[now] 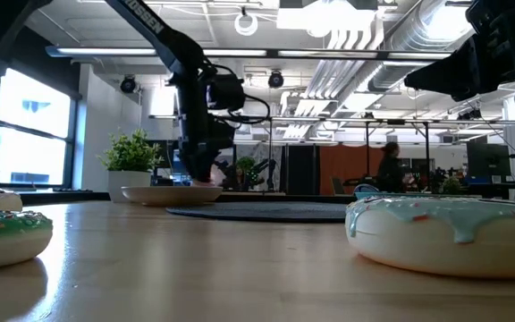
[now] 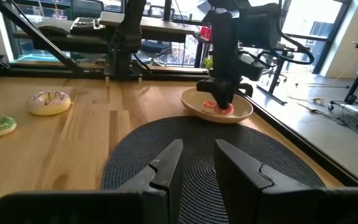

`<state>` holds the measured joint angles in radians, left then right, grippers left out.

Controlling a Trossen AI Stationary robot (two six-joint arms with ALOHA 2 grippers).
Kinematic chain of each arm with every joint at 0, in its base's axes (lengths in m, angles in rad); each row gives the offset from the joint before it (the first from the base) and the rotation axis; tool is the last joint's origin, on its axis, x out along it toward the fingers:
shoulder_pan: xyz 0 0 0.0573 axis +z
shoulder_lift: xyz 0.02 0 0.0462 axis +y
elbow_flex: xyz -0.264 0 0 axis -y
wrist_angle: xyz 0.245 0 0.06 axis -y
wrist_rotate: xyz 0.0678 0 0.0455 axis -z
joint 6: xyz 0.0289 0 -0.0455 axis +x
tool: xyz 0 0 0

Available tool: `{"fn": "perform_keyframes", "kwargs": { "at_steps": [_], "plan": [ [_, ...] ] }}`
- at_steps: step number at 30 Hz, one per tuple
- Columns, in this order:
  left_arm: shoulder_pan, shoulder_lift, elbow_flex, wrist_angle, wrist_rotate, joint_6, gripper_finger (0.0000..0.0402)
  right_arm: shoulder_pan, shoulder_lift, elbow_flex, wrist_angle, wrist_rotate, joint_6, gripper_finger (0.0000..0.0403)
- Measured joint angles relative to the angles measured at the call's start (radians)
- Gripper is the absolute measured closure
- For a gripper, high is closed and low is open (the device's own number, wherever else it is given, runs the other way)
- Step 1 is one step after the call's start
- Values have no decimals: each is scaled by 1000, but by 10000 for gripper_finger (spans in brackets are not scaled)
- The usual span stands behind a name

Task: Pick & Place donuts
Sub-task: Put the small pink donut on the white plate

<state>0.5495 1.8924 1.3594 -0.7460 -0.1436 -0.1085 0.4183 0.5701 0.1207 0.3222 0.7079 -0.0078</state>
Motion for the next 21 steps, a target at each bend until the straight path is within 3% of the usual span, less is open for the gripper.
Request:
{"fn": "perform_keyframes", "kwargs": {
  "at_steps": [7, 11, 14, 18, 21],
  "plan": [
    [-29, -14, 0, 14, -81, 30, 214, -94, 39, 0, 105, 5, 18, 316],
    [-26, -27, 2, 14, -97, 52, 204, -231, 134, 0, 340, -121, -126, 316],
    [-26, -26, 1, 10, -105, 52, 204, -357, 247, 22, 461, -214, -146, 316],
    [-27, -29, 1, 10, -107, 52, 204, -507, 465, 130, 460, -395, -79, 316],
    [-27, -39, 2, 15, -110, 52, 204, -571, 669, 254, 460, -453, -125, 316]
  ]
}}
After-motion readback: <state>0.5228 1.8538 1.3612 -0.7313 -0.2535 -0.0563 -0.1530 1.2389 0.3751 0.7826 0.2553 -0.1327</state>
